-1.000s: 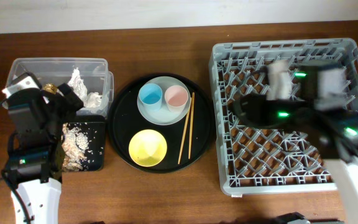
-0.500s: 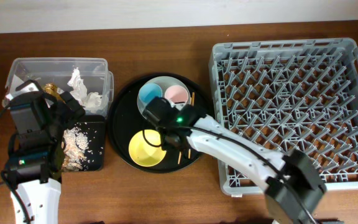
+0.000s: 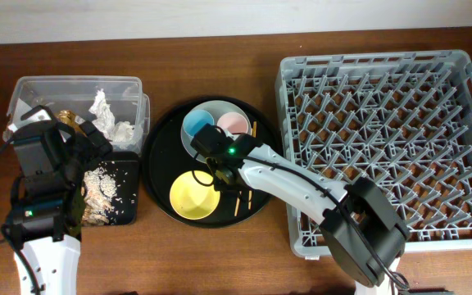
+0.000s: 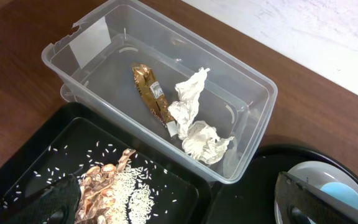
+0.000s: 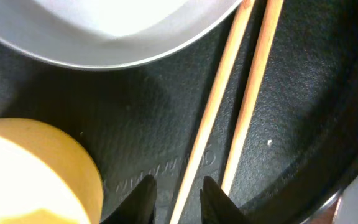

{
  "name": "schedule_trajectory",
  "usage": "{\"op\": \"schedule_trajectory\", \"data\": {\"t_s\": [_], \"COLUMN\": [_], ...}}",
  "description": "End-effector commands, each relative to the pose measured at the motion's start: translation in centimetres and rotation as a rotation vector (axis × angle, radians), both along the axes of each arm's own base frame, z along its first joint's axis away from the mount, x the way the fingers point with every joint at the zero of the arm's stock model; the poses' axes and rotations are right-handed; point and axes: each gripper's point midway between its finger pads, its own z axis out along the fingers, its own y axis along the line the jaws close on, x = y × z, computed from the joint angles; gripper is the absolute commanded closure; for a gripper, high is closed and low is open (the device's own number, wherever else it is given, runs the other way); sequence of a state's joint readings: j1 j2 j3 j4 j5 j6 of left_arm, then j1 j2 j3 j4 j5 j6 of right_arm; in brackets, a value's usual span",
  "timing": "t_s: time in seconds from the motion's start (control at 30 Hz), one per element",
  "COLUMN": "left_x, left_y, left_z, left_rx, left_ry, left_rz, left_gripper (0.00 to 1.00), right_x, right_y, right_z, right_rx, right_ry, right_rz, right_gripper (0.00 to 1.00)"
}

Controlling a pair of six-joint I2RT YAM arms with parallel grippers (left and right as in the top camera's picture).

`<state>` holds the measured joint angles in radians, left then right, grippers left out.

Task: Sort waste into correct bins and load items into the dishwasher rack
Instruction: 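Grasp a wooden chopstick with the right gripper and lift it, then insert the chopstick upright into the grey dish rack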

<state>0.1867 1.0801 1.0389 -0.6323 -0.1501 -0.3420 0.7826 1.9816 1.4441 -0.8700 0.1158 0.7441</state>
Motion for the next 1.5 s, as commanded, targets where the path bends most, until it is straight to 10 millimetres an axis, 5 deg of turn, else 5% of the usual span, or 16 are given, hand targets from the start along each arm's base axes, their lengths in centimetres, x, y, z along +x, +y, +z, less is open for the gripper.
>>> {"op": "schedule_trajectory", "data": {"t_s": [0.0, 0.37, 0.47, 0.57, 0.63, 0.77, 0.87, 0.97, 1.13, 1.33, 1.47], "left_x": [0.1, -0.7, -0.7, -0.9, -0.9, -0.9, -0.9, -0.9, -0.9, -0.9, -0.9], "left_y": [0.2, 0.1, 0.1, 0.0, 0.0, 0.0, 0.0, 0.0, 0.0, 0.0, 0.0], "left_z": [0.6, -0.3, -0.3, -0.6, -0.6, -0.6, -0.6, -0.6, -0.6, -0.6, -0.6], "left_rx": [-0.004, -0.013, -0.013, -0.015, -0.016, -0.016, -0.016, -0.016, -0.016, -0.016, -0.016], "left_ry": [-0.018, 0.029, 0.03, 0.043, 0.045, 0.045, 0.045, 0.045, 0.045, 0.045, 0.045], "left_rz": [0.015, 0.015, 0.015, 0.016, 0.016, 0.016, 0.016, 0.016, 0.016, 0.016, 0.015], "left_gripper": [0.01, 0.01, 0.01, 0.01, 0.01, 0.01, 0.01, 0.01, 0.01, 0.01, 0.01], "right_x": [0.2, 0.3, -0.1, 0.4, 1.0, 2.5, 2.1, 1.3, 0.4, 0.8, 1.2], "right_y": [-1.9, -2.3, -2.4, -2.3, -2.5, -4.8, -8.2, -11.5, -16.2, -16.1, -16.0], "right_z": [-2.4, -4.2, -4.2, -3.5, -1.6, 7.7, 13.7, 16.6, 15.0, 12.7, 12.7], "right_rx": [0.006, 0.032, 0.033, 0.045, 0.054, 0.119, 0.141, 0.082, -0.046, -0.06, -0.009], "right_ry": [0.036, 0.018, 0.035, 0.017, -0.021, -0.162, -0.262, -0.32, -0.215, -0.143, -0.149], "right_rz": [-0.039, -0.054, -0.08, -0.083, -0.092, -0.125, -0.065, 0.065, 0.147, 0.17, -0.004], "right_gripper": [0.74, 0.75, 0.96, 0.96, 0.96, 0.96, 0.96, 0.96, 0.96, 0.96, 0.96]}}
